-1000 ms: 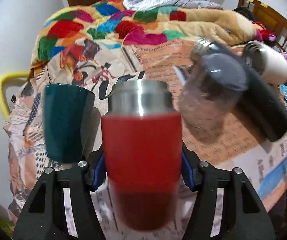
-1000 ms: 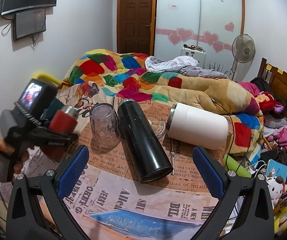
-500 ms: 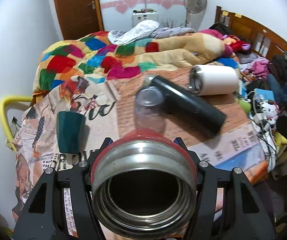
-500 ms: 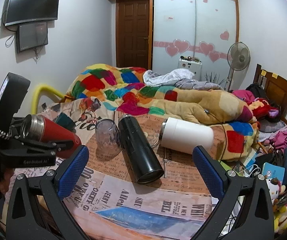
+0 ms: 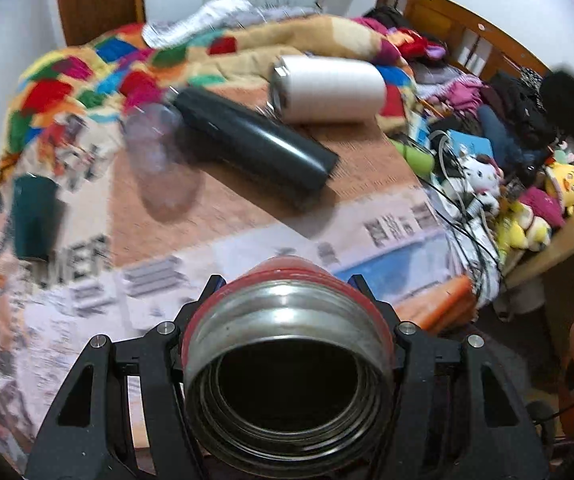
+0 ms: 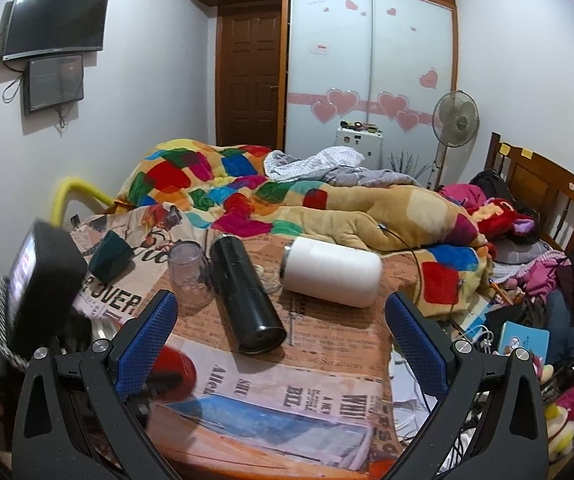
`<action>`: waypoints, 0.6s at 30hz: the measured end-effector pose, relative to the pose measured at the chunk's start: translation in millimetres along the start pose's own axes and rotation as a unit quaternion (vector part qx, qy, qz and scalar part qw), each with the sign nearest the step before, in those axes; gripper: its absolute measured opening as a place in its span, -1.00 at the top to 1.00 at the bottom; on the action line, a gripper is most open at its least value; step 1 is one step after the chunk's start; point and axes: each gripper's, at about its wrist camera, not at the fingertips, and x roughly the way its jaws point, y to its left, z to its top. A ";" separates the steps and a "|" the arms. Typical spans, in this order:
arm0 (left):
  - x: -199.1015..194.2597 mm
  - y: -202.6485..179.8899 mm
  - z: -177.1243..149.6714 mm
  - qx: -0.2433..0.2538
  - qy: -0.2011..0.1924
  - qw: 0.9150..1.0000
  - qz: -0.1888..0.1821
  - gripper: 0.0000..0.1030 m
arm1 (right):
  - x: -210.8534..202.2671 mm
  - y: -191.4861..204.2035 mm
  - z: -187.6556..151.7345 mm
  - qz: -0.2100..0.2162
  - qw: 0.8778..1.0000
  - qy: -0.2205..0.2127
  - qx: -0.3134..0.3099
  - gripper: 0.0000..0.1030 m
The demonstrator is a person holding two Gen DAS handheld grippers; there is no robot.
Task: Flip cup upright
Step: 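Lift the red thermos cup with the left gripper and rotate it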
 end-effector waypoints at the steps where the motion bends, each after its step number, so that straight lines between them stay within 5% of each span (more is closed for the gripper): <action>1: 7.0 -2.5 -0.6 -0.002 0.008 1.000 -0.011 -0.19 | 2.1 -2.2 -0.9 -0.003 1.000 0.003 0.002 -1.00; 8: 31.9 2.7 8.6 -0.021 0.025 0.998 -0.045 -0.19 | 9.9 -12.4 -6.5 -0.012 1.000 0.015 0.007 -1.00; 18: 43.3 30.8 20.5 -0.023 -0.012 1.000 -0.014 -0.30 | 31.4 -8.9 -10.8 -0.009 0.999 0.037 0.006 -1.00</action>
